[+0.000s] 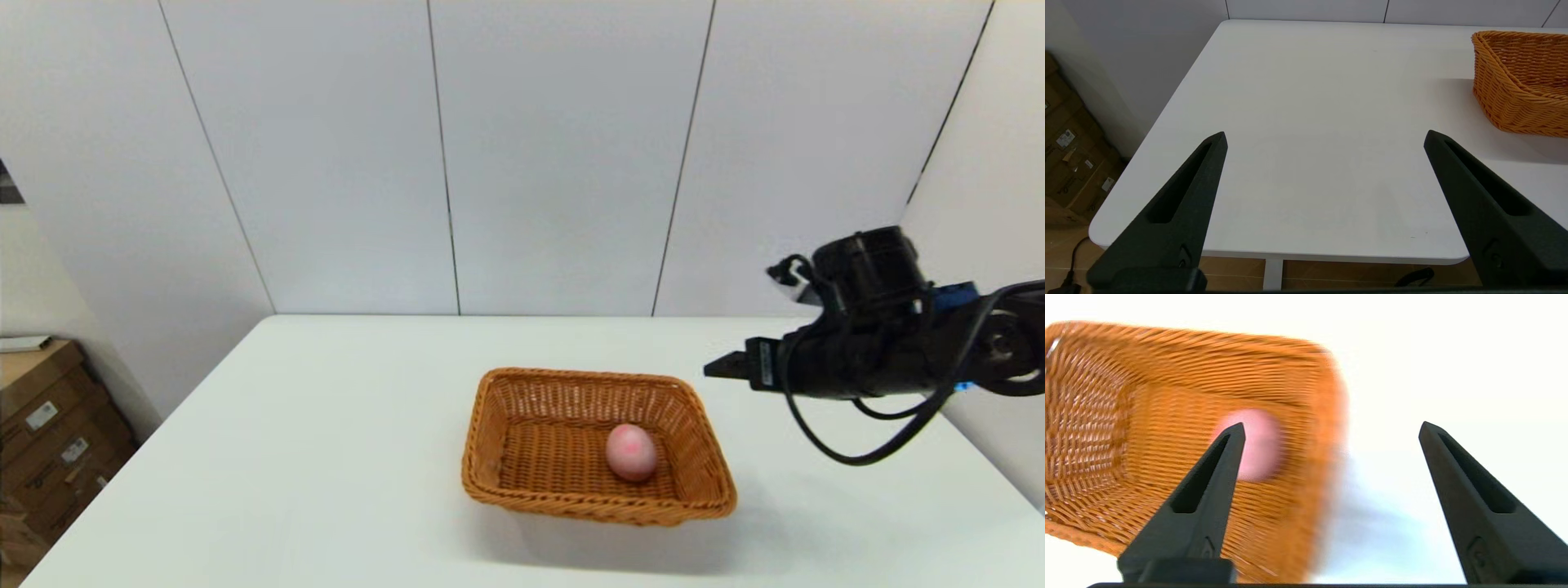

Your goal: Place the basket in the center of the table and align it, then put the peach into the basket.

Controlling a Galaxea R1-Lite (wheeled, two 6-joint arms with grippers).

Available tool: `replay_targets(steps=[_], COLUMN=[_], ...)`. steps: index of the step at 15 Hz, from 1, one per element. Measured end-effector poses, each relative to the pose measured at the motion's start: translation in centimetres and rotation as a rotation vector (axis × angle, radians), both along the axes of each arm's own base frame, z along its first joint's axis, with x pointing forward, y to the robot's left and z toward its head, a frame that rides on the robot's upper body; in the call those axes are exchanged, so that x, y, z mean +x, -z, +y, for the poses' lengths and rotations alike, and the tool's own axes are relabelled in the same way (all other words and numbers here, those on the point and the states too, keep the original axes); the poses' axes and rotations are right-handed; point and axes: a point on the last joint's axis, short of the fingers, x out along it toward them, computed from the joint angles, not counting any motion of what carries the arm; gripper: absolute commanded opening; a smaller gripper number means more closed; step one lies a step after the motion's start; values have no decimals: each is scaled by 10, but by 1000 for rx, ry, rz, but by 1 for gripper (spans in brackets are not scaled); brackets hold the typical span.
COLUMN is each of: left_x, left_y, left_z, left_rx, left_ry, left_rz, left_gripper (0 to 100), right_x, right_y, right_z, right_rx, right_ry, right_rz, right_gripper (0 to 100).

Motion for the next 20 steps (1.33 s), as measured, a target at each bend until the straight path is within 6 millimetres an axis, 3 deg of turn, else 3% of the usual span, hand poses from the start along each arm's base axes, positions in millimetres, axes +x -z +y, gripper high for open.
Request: replay_targets(steps=[4, 8, 12, 15, 18, 20], left_x=[0, 0, 0, 0, 0, 0], left_y=[0, 0, 0, 0, 0, 0], left_z=[0, 0, 0, 0, 0, 0], left_rx=[0, -1, -1, -1, -1, -1], left_ry=[0, -1, -1, -1, -1, -1], left_rz=[-1, 0, -1, -1, -1, -1], left_gripper=[100, 100, 100, 100, 100, 100], right_x=[-42, -95, -166, -225, -275, -298], right_y=[-31, -57, -73, -66, -39, -16], right_z=[-40, -47, -48, -52, -56, -57], right_rx=[42, 42, 71, 59, 12, -38], right_ry=[27, 16, -20, -5, 32, 73], right_rz=[-33, -129, -253, -379, -537, -632], right_gripper=[100, 100, 100, 100, 100, 100])
